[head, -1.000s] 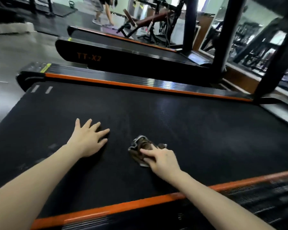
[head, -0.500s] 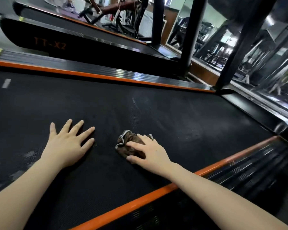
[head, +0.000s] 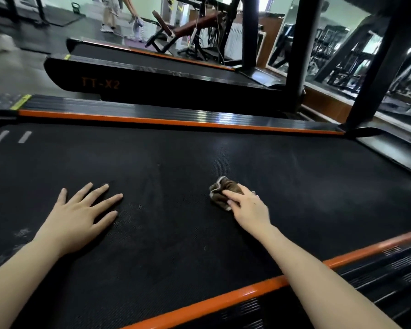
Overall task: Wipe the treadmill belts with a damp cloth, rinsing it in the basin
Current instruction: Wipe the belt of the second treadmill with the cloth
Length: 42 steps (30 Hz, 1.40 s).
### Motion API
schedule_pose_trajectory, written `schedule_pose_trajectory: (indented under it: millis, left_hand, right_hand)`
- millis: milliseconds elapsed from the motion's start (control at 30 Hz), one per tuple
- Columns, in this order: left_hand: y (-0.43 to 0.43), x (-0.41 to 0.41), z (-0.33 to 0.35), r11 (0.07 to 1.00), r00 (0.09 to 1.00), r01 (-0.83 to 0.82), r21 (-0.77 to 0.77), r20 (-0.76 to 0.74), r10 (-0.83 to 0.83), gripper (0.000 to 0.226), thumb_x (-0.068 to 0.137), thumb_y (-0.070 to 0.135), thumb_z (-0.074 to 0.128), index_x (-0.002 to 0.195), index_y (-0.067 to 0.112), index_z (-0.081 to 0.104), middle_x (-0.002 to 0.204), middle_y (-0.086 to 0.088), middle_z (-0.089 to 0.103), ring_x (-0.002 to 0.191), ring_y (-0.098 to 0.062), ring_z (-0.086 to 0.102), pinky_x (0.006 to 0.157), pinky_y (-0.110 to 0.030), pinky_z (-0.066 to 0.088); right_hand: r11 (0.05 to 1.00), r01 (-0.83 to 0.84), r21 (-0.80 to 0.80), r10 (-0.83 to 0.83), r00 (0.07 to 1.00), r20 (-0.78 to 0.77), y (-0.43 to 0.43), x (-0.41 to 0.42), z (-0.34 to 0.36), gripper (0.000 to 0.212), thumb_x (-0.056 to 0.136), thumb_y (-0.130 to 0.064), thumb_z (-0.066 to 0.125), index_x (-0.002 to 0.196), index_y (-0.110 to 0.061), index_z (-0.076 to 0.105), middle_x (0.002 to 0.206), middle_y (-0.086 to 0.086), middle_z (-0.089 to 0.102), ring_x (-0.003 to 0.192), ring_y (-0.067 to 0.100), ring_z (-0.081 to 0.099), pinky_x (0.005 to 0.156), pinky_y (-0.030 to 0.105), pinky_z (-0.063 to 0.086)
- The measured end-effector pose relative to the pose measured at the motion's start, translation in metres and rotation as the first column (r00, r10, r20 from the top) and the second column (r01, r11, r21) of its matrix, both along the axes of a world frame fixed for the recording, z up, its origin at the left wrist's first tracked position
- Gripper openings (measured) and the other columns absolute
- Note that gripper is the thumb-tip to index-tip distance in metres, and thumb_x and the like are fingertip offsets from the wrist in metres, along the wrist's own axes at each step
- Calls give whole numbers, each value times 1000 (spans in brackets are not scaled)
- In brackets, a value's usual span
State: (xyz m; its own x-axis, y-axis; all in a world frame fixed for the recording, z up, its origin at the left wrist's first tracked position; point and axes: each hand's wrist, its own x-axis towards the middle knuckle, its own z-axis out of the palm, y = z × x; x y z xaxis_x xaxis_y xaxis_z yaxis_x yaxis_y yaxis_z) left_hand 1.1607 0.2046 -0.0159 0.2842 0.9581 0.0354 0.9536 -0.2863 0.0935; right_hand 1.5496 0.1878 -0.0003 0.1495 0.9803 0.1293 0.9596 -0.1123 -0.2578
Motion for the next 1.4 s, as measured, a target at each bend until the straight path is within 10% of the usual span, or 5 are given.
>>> schedule_pose_trajectory:
  millis: [200, 500, 767, 933, 1400]
  left_hand:
    - [-2, 1, 0, 1000, 1000, -21, -2, -2, 21, 71, 68, 73, -14, 136, 57, -1, 158, 15, 6, 147, -14, -3, 117, -47, -1]
    - [-5, 1, 1, 1000, 998, -7, 6, 58, 7, 64, 83, 68, 5, 142, 49, 23, 156, 7, 24, 146, -21, 12, 116, -52, 3]
    - [-6, 0, 6, 1000, 1000, 5, -22, 28, -4, 67, 86, 69, 1, 144, 46, 27, 157, 6, 21, 147, -23, 9, 116, -54, 1]
    - [-5, 0, 10, 999, 999, 28, -24, 39, -27, 59, 90, 61, 14, 142, 42, 36, 154, 0, 31, 144, -29, 20, 114, -59, 8]
    - [-2, 0, 4, 999, 996, 43, -13, 72, -42, 54, 92, 56, 22, 137, 40, 46, 150, 0, 38, 142, -31, 27, 113, -61, 13]
  right_hand:
    - [960, 279, 24, -277, 959, -62, 15, 56, 5, 34, 95, -34, 49, 128, -39, 55, 149, 4, 36, 134, 30, 35, 111, 52, 22]
    - [853, -521, -10, 517, 849, -114, -47, -117, 6, 35, 86, -35, 43, 112, -34, 67, 133, 14, 55, 115, 44, 55, 100, 62, 29]
    - [909, -392, -145, 127, 589, -798, -50, -128, 92, 44, 99, -24, 46, 134, -49, 37, 125, -31, 49, 112, -20, 44, 92, 0, 31]
    - [991, -87, -103, 73, 989, -131, -23, -100, 98, 38, 98, -42, 41, 130, -27, 56, 130, -6, 59, 120, 15, 54, 94, 25, 38]
    - [814, -574, -88, 580, 812, 63, 11, -160, 2, 55, 81, -63, 43, 133, -47, 39, 142, 4, 47, 131, 39, 40, 97, 74, 26]
